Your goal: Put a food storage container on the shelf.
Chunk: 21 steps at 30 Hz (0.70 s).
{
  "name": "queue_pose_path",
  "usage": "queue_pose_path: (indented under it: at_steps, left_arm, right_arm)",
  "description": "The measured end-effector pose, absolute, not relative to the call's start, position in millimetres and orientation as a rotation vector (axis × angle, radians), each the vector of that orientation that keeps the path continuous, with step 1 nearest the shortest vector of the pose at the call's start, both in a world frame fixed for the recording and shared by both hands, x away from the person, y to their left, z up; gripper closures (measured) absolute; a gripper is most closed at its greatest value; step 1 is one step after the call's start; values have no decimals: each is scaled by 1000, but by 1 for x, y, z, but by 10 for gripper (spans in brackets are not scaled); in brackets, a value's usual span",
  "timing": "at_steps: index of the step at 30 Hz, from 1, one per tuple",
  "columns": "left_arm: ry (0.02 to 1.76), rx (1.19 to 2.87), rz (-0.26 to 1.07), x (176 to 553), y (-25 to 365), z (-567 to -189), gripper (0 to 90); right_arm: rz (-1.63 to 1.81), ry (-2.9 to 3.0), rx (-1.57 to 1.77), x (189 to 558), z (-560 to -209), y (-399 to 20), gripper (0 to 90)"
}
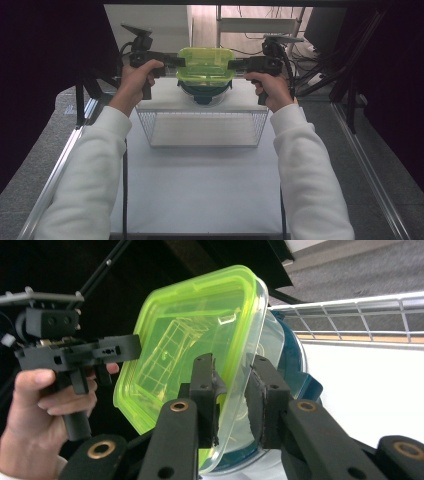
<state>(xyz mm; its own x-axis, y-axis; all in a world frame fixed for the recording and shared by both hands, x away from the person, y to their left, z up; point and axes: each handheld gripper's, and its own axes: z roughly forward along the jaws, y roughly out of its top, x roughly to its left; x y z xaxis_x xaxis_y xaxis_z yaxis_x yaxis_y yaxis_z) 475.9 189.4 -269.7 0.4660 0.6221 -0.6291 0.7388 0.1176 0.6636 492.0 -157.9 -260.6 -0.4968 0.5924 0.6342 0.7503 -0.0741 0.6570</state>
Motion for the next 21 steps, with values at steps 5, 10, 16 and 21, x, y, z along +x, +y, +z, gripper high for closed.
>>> queue_pose_path:
  at_steps: [5, 10, 16, 21]
  left_arm:
    - [1228, 1547, -164, 481, 192, -276, 702]
    - [1230, 1505, -187, 484, 193, -281, 689]
    - [1252, 1510, -136, 485, 193, -283, 551]
    - [1258, 1545, -25, 484, 191, -283, 243]
  right_arm:
    - [-1613, -1958, -1529, 499, -266, -157, 717]
    - [-1613, -1931, -1554, 500, -268, -156, 701]
    - [-1610, -1965, -1554, 498, -267, -152, 606]
    - [-1666, -1968, -1521, 497, -266, -149, 330]
